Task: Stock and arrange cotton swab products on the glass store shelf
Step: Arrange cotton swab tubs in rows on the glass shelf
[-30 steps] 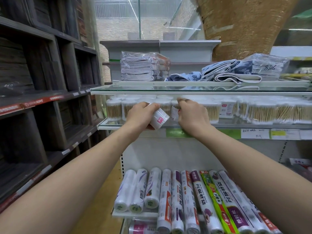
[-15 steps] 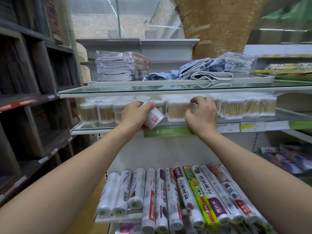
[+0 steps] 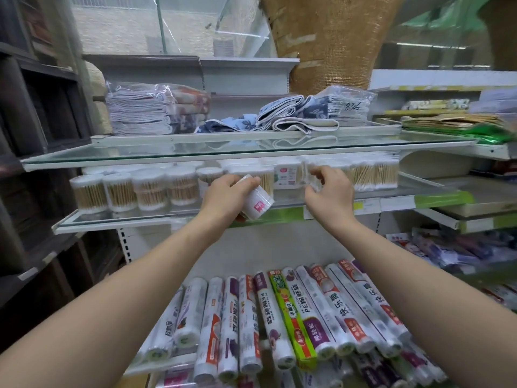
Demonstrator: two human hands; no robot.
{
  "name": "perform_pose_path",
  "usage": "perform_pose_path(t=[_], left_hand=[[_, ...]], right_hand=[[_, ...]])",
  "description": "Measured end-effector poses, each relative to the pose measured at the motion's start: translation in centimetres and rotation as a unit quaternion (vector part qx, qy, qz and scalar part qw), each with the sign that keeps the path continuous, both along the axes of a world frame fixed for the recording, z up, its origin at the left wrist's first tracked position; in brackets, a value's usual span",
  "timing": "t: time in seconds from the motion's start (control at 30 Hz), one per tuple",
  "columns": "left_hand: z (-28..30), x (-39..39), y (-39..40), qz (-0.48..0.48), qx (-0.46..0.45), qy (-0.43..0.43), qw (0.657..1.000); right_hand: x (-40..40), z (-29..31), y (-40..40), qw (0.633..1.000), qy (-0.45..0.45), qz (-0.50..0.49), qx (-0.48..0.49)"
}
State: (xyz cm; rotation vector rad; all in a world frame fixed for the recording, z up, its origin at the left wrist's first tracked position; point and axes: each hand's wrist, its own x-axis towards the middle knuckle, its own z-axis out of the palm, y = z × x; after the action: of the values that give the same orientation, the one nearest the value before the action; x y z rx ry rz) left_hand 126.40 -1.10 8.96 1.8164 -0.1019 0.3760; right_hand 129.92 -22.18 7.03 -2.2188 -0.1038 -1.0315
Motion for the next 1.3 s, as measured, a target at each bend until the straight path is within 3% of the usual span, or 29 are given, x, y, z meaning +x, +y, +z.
perform_pose_path(t=[0.27,0.43,0.53,0.7,0.87,0.93,1.1,1.3], left_hand=[[-1.6,0.7,-9.3,0.054,-0.027,-0.004,0.998],[-1.8,0.2,-14.3,0.087,-0.035,-0.001,0.996],[-1.4,0.0,-15.8,0.101,-0.014,-0.006,0.995],[-1.1,-1.2,-13.6,0.162,0.006,-0.006,0.987],[-0.3,-2.3,-7.3,0.215,-0.077,0.023,0.973],[0.3,-2.3,-5.4,0.209,-0.102,0.037,0.972],[1.4,-1.6,-3.2,0.181,-0.055,0.08,0.979],[1.3,-0.9,-1.9,0.104,-0.063,0.119,0.985]], right_hand=[[1.5,-2.2,-6.8,0.993,-0.031,0.115,-0.001],[0.6,-2.6,-8.4,0.958,-0.025,0.285,0.023],[0.0,-2.3,-8.7,0.941,-0.032,0.336,0.0],[-0.3,-1.2,-7.4,0.931,-0.006,0.364,0.017],[0.2,0.7,-3.5,0.94,0.044,0.339,-0.017],[0.9,1.6,-1.7,0.94,0.103,0.326,-0.001],[3.3,2.8,2.2,0.922,0.227,0.313,0.031],[6.0,2.7,4.9,0.9,0.248,0.33,0.135]])
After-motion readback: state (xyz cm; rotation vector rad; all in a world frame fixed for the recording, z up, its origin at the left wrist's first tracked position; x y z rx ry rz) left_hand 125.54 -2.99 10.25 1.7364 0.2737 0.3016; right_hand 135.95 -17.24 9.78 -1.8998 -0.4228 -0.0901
